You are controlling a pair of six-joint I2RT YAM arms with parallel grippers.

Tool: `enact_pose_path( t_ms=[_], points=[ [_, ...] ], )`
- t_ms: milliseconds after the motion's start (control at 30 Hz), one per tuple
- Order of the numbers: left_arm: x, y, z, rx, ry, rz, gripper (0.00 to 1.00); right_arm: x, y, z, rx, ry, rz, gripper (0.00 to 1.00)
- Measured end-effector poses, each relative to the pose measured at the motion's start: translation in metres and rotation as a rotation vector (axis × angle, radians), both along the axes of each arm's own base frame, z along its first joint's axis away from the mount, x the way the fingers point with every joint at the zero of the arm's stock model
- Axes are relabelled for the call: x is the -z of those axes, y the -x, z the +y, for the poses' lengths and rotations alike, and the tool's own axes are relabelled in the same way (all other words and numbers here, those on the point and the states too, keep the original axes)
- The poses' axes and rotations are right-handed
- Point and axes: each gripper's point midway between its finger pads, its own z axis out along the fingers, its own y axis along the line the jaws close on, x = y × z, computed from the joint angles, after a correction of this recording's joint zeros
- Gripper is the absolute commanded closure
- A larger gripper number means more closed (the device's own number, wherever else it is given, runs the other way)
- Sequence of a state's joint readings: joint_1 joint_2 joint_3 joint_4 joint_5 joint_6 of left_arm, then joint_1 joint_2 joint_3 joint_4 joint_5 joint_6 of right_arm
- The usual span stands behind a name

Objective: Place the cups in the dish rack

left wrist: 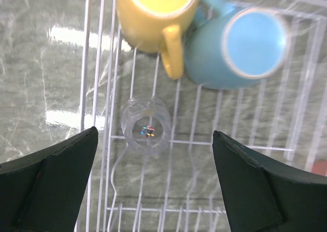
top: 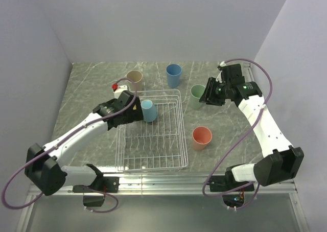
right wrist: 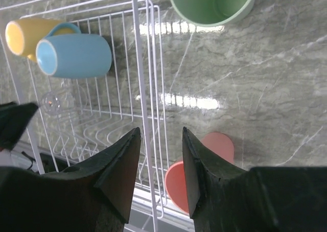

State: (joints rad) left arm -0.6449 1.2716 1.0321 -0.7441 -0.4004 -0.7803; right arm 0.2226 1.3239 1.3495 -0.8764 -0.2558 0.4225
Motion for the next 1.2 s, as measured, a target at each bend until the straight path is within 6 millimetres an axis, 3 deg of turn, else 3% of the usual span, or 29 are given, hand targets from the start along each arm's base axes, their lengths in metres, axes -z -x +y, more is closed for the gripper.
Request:
enact_pose_path(
  t_ms=[67,233,367,467,633,867,1033,1133,1167,1200],
  points=[
    [-0.019,0.000,-0.001,0.001,0.030,-0.035,0.01,0.004,-0.006,-0.001,0.010,0.010,0.015,0.53],
    [-0.067,0.002,-0.003,0.013,0.119,-0.130,0.01,0.020,-0.038,-0.005,0.053,0.069,0.067,0.40],
    [-0.096,0.009,-0.001,0.022,0.182,-0.195,0.01,0.036,-0.078,-0.009,0.093,0.124,0.100,0.39],
    [-0.109,0.017,0.005,0.015,0.211,-0.221,0.01,0.048,-0.098,-0.013,0.118,0.165,0.120,0.38],
    [-0.115,0.035,0.017,-0.016,0.246,-0.230,0.01,0.066,-0.102,-0.026,0.157,0.245,0.165,0.37],
    [-0.101,0.059,0.034,-0.067,0.269,-0.197,0.01,0.073,-0.103,-0.035,0.183,0.289,0.179,0.37],
    [-0.098,0.065,0.040,-0.089,0.265,-0.181,0.00,0.081,-0.109,-0.037,0.189,0.297,0.192,0.38],
    [-0.096,0.067,0.043,-0.101,0.252,-0.169,0.01,0.094,-0.112,-0.037,0.187,0.305,0.219,0.45],
    [-0.097,0.067,0.043,-0.103,0.250,-0.167,0.01,0.100,-0.113,-0.036,0.184,0.309,0.230,0.61],
    [-0.099,0.067,0.044,-0.105,0.252,-0.168,0.01,0.107,-0.114,-0.036,0.182,0.315,0.244,0.70]
  ],
)
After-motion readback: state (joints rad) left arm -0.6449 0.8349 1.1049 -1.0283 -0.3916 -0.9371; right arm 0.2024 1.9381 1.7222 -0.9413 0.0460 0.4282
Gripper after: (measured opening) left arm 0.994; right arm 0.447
